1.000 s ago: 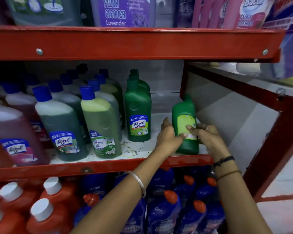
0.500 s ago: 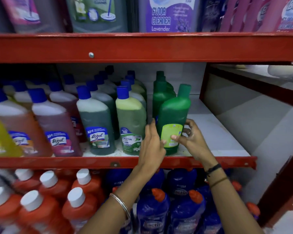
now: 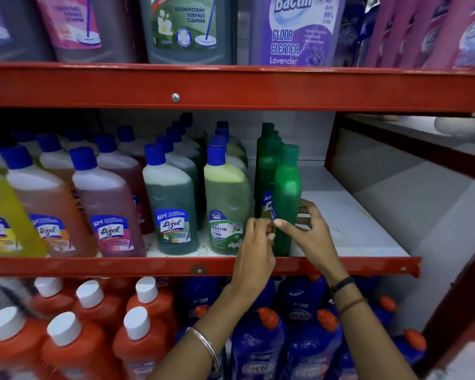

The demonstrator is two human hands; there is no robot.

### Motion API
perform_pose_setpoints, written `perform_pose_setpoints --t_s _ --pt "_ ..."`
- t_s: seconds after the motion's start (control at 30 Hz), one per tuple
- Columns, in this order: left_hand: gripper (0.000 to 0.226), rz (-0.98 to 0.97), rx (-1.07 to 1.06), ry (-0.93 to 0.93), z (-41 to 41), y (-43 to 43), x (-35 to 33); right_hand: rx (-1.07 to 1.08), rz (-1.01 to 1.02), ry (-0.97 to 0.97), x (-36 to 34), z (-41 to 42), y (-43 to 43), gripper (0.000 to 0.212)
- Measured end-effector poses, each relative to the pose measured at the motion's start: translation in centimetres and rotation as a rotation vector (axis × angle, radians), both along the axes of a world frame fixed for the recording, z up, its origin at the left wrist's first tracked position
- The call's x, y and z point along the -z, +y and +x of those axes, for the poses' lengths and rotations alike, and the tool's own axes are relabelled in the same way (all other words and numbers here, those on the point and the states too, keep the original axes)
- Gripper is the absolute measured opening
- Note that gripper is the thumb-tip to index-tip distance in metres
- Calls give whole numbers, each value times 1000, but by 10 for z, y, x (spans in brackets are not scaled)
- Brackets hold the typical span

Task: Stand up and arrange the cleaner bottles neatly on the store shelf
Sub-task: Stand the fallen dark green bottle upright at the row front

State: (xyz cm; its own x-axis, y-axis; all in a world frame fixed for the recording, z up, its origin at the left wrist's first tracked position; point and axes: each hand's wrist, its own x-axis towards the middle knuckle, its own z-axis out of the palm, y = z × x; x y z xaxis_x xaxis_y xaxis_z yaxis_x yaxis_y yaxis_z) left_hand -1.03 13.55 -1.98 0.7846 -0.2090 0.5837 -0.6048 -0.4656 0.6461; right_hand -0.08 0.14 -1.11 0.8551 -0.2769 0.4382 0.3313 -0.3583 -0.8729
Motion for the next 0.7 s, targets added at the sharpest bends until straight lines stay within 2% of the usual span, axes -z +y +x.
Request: perform_pose_setpoints --t_s 0.1,0.17,0.23,0.4,0.53,0.7 --pt "45 45 35 23 3 1 6 -122 62 7 2 -2 -3 42" --pt "66 63 65 105 4 -2 6 -158 68 -2 2 -2 -5 32" --pt "77 74 71 181 4 -5 6 -168 81 -30 0 -3 -8 30" --pt "81 45 63 231 7 -7 2 -158 188 7 -1 3 -18 27" --pt "91 38 80 271 14 -7 -3 -159 171 44 0 2 -18 22" --pt "95 65 112 309 10 -4 -8 -45 77 88 10 -1 -11 24"
